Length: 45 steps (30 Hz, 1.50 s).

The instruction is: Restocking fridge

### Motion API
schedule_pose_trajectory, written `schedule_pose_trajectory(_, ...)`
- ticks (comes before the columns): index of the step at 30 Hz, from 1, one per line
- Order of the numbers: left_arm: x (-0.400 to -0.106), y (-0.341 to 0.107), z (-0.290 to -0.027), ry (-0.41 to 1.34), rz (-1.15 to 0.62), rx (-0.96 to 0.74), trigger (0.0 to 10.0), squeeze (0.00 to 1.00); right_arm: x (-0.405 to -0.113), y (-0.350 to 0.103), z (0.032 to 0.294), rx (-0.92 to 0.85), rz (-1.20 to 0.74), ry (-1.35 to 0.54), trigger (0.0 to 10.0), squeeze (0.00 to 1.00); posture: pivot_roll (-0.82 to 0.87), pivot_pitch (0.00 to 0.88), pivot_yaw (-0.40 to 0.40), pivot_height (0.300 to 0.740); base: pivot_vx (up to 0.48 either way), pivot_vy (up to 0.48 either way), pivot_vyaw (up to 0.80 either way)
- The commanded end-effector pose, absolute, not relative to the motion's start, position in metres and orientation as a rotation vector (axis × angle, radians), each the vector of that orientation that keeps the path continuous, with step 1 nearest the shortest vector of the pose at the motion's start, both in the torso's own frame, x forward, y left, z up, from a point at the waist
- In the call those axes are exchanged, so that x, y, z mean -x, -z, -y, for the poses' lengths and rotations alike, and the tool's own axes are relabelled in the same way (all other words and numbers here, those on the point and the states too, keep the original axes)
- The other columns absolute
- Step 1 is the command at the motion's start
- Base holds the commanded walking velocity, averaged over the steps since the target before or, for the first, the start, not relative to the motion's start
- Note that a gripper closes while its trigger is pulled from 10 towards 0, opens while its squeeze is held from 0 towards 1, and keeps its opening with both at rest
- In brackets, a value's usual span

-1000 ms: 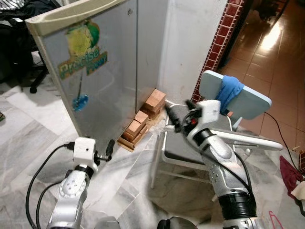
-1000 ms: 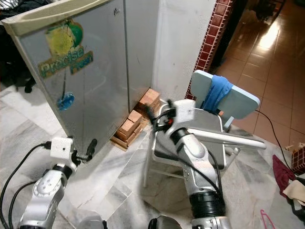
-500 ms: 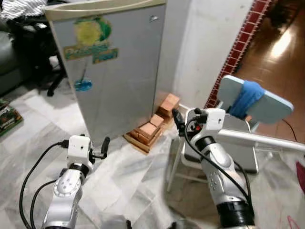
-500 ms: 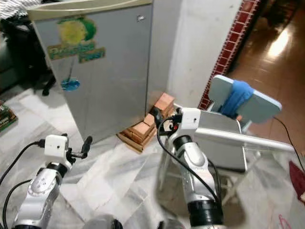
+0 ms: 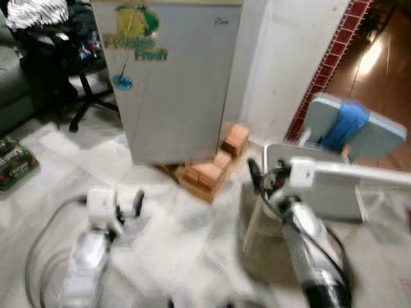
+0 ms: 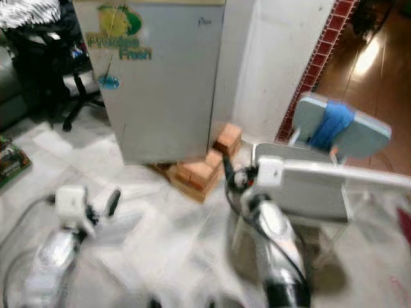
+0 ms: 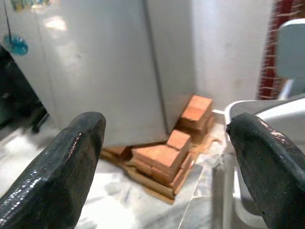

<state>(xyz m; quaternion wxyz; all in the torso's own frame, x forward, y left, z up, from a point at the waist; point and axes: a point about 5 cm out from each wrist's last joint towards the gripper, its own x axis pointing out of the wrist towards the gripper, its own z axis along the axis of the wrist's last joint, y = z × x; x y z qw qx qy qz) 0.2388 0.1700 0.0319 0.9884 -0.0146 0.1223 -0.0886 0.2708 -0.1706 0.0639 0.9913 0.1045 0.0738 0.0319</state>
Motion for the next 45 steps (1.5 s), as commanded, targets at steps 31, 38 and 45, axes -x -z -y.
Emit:
schedule_pose_trajectory(31, -0.253, -0.044, -0.173, 0.182, -0.193, 0.007, 10.0, 0.0, -0.282, -0.079, 0.163, -0.152, -0.081, -0.094, 10.0, 0.0, 0.02, 0.002, -0.025, 0.74, 0.0, 0.48, -0.8)
schedule_pose_trajectory(38, -0.248, -0.042, -0.17, 0.207, -0.193, 0.002, 10.0, 0.0, -0.283, -0.079, 0.164, -0.146, -0.08, -0.087, 10.0, 0.0, 0.02, 0.0, -0.024, 0.74, 0.0, 0.196, -0.8)
schedule_pose_trajectory(45, -0.246, -0.04, -0.167, 0.223, -0.203, 0.019, 10.0, 0.0, -0.283, -0.078, 0.164, -0.139, -0.082, -0.082, 10.0, 0.0, 0.02, 0.0, -0.022, 0.74, 0.0, 0.0, -0.8)
